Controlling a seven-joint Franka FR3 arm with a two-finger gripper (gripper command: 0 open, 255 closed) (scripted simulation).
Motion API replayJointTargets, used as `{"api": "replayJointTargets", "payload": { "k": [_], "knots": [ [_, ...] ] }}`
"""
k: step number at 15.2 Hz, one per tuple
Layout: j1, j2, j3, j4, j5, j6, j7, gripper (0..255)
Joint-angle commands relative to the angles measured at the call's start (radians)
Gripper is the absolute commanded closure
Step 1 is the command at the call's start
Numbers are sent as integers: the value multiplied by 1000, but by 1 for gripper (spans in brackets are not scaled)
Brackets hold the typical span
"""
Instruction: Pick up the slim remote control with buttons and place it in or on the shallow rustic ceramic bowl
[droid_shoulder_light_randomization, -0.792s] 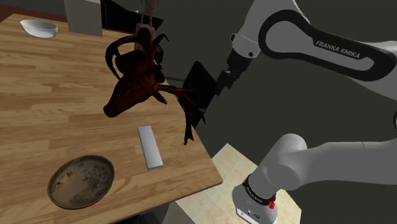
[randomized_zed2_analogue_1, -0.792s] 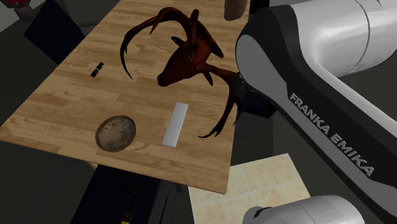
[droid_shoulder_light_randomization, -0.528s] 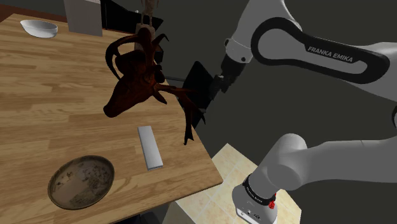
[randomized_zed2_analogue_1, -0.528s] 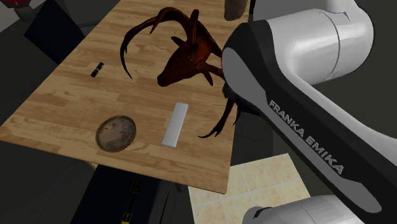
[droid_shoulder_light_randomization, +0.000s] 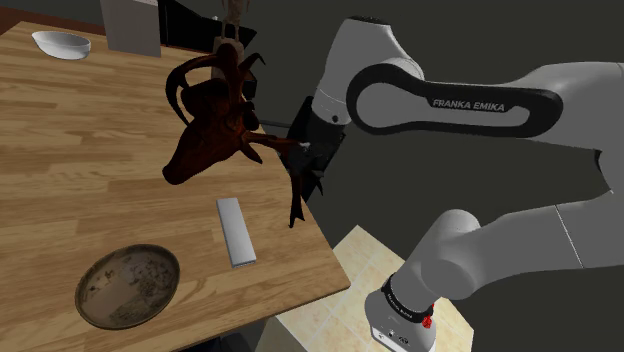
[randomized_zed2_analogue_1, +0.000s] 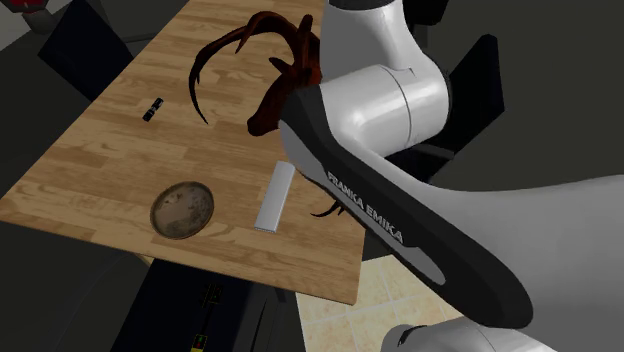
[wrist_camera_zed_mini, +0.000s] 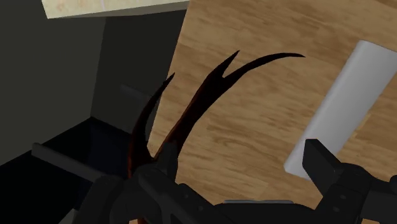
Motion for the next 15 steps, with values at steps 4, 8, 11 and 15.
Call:
{"api": "replayJointTargets", "payload": {
  "k": [4,8,11,15],
  "knots": [
    [3,149,93,16,28,118,140,0],
    [-1,288,163,58,23,203,257,0],
    [-7,404,211,103,-1,260,351,0],
    [-7,558,257,177,-59,319,478,0]
  ]
}}
